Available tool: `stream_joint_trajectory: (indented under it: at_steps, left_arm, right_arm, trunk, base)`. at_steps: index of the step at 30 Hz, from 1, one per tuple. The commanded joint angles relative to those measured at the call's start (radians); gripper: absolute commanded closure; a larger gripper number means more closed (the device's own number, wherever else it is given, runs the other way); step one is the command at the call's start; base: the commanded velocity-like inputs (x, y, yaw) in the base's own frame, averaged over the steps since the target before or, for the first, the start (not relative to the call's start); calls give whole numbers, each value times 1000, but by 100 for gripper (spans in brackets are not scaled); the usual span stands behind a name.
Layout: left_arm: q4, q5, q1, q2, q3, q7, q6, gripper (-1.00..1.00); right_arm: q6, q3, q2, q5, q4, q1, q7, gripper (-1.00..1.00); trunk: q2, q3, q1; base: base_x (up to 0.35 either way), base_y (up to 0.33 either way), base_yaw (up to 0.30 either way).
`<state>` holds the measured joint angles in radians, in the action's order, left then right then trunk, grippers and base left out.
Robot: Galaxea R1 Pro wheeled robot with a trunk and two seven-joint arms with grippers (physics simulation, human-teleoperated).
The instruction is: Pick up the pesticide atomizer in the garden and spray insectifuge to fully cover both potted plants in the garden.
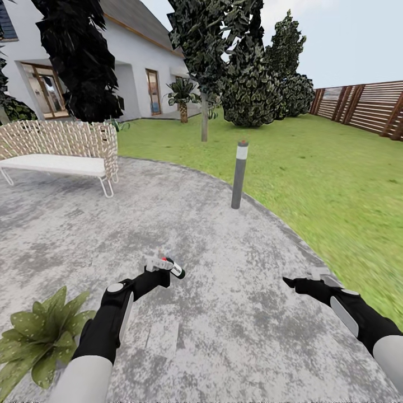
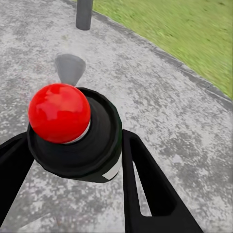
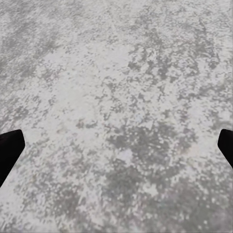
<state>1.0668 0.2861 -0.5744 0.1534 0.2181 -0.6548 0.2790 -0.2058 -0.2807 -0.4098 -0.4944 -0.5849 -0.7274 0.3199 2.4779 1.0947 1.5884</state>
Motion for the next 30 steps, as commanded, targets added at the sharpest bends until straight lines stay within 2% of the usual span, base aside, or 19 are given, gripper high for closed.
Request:
stream_joint_trajectory:
  at_steps: [1, 3, 15, 30]
  left_arm:
    - [1, 4, -1, 2, 4, -8, 6, 100]
    - [1, 4, -1, 2, 4, -8, 6, 100]
    - [1, 5, -1, 2, 4, -8, 5, 100]
    - [1, 4, -1, 2, 4, -8, 3, 100]
  right_arm:
    - [-4, -5, -1, -9, -1, -1, -1, -100]
    - [-4, -5, -1, -9, -1, -1, -1, -100]
    - [-4, -5, -1, -9, -1, -1, -1, -100]
    - [-4, -6, -1, -9, -1, -1, -1, -100]
  trunk:
    - [8, 4, 4]
    - [22, 10, 11]
    - [25, 57, 17]
    - [25, 53, 17]
  base:
    - [0, 0, 0]
    - [0, 0, 0]
    - [0, 0, 0]
    - [0, 0, 0]
